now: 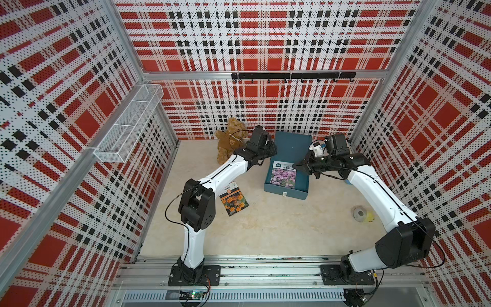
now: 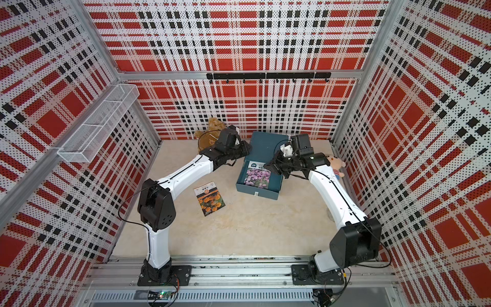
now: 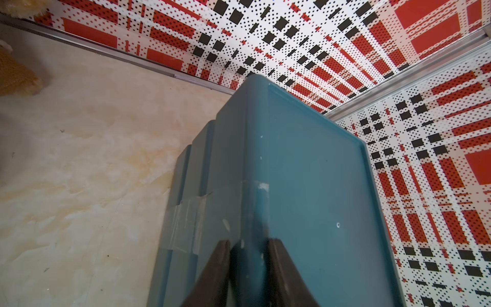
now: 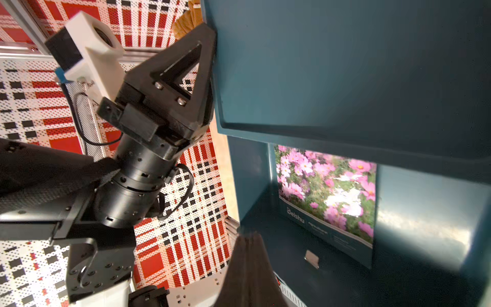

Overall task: Take the seed bags out of the drawer
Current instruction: Pick up the seed packet from the drawer.

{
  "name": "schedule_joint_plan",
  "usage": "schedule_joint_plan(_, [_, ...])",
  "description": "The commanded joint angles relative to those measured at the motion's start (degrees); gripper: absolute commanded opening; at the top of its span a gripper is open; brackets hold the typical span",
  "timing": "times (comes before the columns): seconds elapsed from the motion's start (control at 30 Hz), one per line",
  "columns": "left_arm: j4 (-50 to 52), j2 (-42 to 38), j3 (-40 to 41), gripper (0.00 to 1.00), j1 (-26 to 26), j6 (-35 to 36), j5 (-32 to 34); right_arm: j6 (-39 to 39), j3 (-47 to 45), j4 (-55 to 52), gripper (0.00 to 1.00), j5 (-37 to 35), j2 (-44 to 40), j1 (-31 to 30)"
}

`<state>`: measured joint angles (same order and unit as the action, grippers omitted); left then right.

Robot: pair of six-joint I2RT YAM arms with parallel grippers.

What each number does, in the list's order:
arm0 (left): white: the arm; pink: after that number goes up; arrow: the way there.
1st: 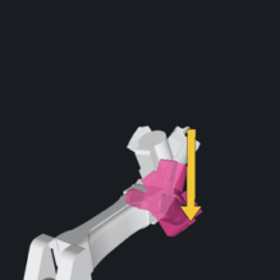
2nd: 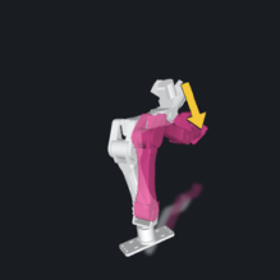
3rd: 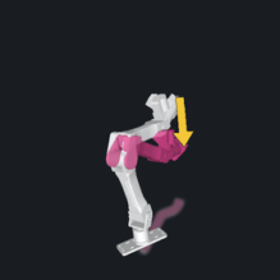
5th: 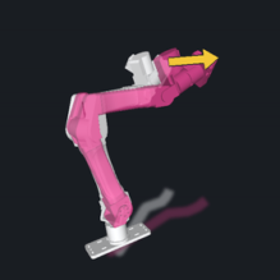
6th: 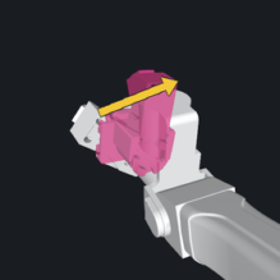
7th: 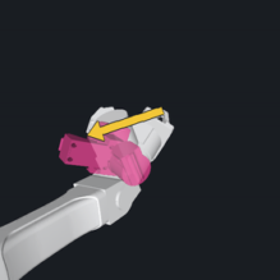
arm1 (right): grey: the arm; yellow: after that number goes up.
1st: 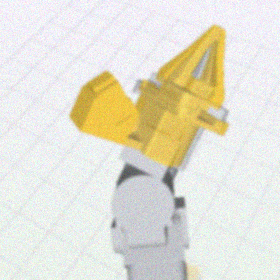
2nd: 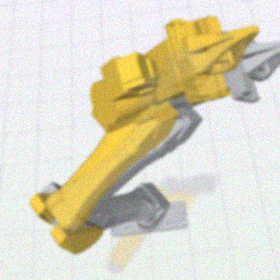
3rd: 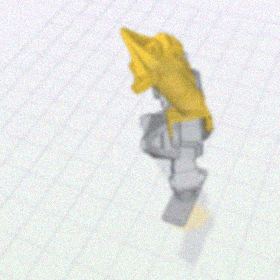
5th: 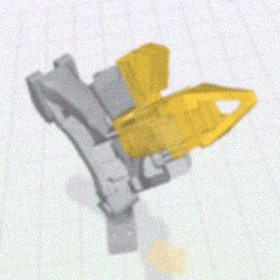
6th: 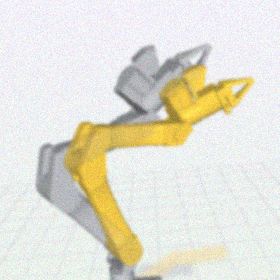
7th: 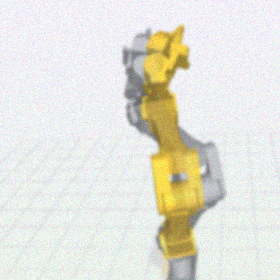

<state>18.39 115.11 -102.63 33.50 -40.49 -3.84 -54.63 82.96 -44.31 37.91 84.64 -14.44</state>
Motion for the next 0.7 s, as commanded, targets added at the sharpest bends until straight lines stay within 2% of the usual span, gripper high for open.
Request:
schedule_joint_plan(0.0, [8.95,2.54,2.96,0.29,1.55,-0.55,-2.85,2.48,1.33,-1.62,0.0,-0.1,0.56,0.42])
schedule_joint_plan(0.13, [8.95,2.47,2.88,0.29,1.4,-0.64,-2.91,6.79,4.16,-5.91,0.34,-4.38,2.44,0.34])
schedule_joint_plan(0.23, [9.0,2.56,2.73,0.29,1.34,-0.8,-2.94,11.62,7.4,-11.12,0.52,-10.04,4.86,-0.37])
schedule_joint_plan(0.33, [9.02,2.75,2.52,0.29,1.38,-0.95,-3.04,14.61,10.6,-14.01,0.6,-16.56,7.53,-2.16])
schedule_joint_plan(0.47, [8.89,3.01,2.26,0.29,1.32,-1.17,-3.31,19.31,16.0,-18.2,0.64,-25.87,13.13,-6.95])
schedule_joint_plan(0.67, [8.89,3.28,1.88,0.29,1.31,-1.52,-3.9,20.05,19.09,-19.96,0.71,-29.03,17.27,-9.9])
